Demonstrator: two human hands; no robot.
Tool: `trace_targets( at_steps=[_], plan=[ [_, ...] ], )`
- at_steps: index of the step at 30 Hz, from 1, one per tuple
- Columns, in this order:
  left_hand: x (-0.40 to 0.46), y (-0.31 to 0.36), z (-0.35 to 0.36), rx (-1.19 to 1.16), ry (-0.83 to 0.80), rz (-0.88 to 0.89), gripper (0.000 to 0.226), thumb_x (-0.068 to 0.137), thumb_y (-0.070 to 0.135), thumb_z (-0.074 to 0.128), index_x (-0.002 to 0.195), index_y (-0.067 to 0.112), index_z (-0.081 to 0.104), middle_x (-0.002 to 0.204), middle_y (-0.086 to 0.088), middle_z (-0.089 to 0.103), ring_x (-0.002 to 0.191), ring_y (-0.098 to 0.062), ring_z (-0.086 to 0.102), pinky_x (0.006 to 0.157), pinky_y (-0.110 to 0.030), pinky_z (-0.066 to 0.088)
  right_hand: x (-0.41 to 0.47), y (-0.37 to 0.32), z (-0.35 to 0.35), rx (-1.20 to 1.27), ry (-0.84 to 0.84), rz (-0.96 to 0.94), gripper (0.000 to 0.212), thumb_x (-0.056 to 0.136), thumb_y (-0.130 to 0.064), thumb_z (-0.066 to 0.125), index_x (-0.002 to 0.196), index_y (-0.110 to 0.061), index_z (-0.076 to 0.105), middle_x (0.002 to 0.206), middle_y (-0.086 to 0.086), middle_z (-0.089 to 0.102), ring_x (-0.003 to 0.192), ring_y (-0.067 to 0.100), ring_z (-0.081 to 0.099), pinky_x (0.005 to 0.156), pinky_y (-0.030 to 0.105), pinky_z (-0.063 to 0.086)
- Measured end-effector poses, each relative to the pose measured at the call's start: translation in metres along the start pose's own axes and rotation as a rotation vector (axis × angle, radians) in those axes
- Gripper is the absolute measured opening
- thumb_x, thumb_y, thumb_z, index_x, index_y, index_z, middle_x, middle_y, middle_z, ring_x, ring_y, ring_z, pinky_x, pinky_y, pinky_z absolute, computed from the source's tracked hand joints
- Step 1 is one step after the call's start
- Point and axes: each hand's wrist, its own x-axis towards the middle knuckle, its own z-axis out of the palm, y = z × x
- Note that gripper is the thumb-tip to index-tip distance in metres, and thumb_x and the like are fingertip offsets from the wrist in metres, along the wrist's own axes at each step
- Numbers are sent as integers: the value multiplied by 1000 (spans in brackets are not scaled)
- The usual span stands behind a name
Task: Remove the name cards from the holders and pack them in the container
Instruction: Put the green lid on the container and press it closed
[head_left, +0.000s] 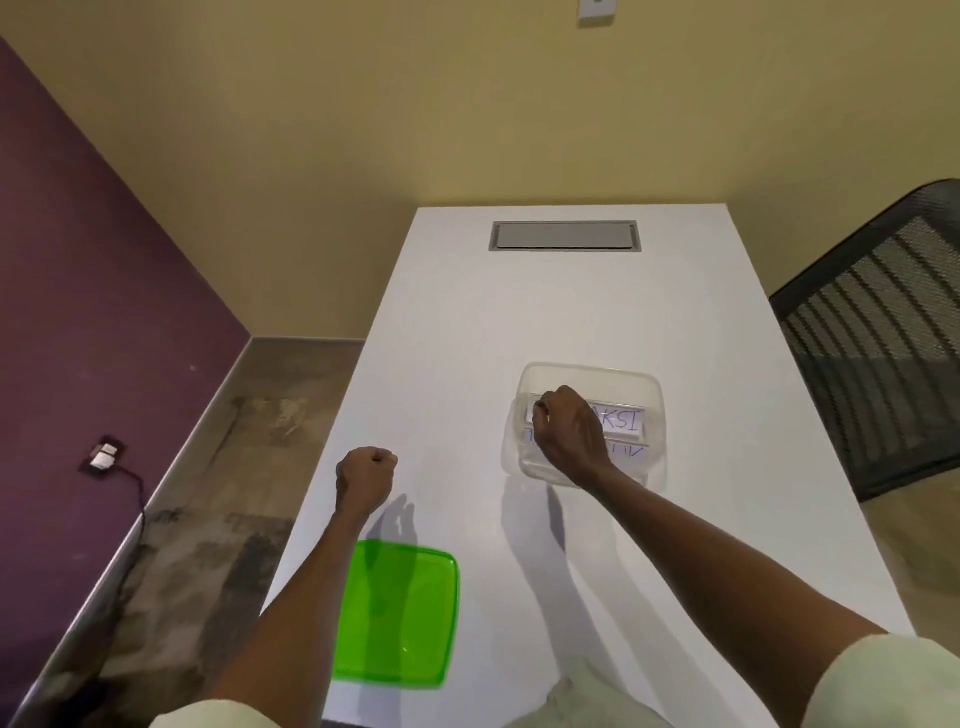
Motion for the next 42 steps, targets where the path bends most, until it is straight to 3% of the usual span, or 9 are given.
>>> trace_targets(
  at_steps=[6,11,15,24,27,29,33,35,42],
  plan=[
    [-12,-43,-25,59,41,-7,15,87,13,65,86,3,75,92,-17,73,95,-27,65,90,-36,52,-33,-25,39,-8,-81,-21,19,88,-15,45,72,-6,51,76,10,57,74,28,52,62,34,37],
    [-18,-75,-43,74,38,-30,13,84,5,68,88,13,58,80,-12,51,62,-12,58,69,-21,46,-55,-36,67,-33,-230,15,18,82,-21,50,75,-8,62,83,10,69,82,32,61,63,31,41],
    [-20,-104,-51,208,-17,-110,44,85,14,70,122,-9,59,127,-25,60,120,-35,57,104,-41,44,-74,-44,86,-137,-435,74,19,78,-22,54,87,-11,66,95,14,68,88,34,65,69,32,48],
    [-32,-138,-48,349,-51,-207,58,86,22,70,129,-10,50,135,-29,52,128,-39,50,103,-39,41,-112,-56,110,-205,-748,233,23,77,-15,59,99,-9,58,111,14,65,102,32,64,71,31,44],
    [-36,-144,-45,379,-34,-224,53,84,25,71,124,-7,54,130,-27,57,121,-39,55,95,-39,46,-123,-57,117,-143,-825,285,5,75,-5,55,78,-7,58,93,18,71,85,30,71,72,33,57],
    [-37,-146,-45,385,-35,-239,54,84,26,71,123,-7,54,129,-28,57,120,-41,55,93,-41,48,-128,-59,123,-100,-852,314,13,73,1,54,62,-5,54,75,18,70,62,28,70,67,37,61],
    [-42,-152,-43,425,-46,-243,45,84,25,69,115,-6,60,121,-28,62,113,-42,59,86,-40,50,-139,-60,131,-67,-881,352,7,72,2,56,72,1,63,61,17,64,41,19,55,58,32,58],
    [-45,-155,-42,443,-39,-221,41,85,23,68,111,-7,62,118,-28,63,111,-42,60,85,-40,50,-143,-59,135,-50,-889,391,14,69,1,59,78,6,69,51,12,59,37,16,54,52,29,55],
    [-47,-155,-46,416,1,-162,33,88,19,63,102,-11,67,108,-30,67,103,-42,64,81,-39,49,-148,-57,144,19,-861,424,14,68,-3,59,71,5,70,70,23,72,52,26,63,59,36,59]
  ],
)
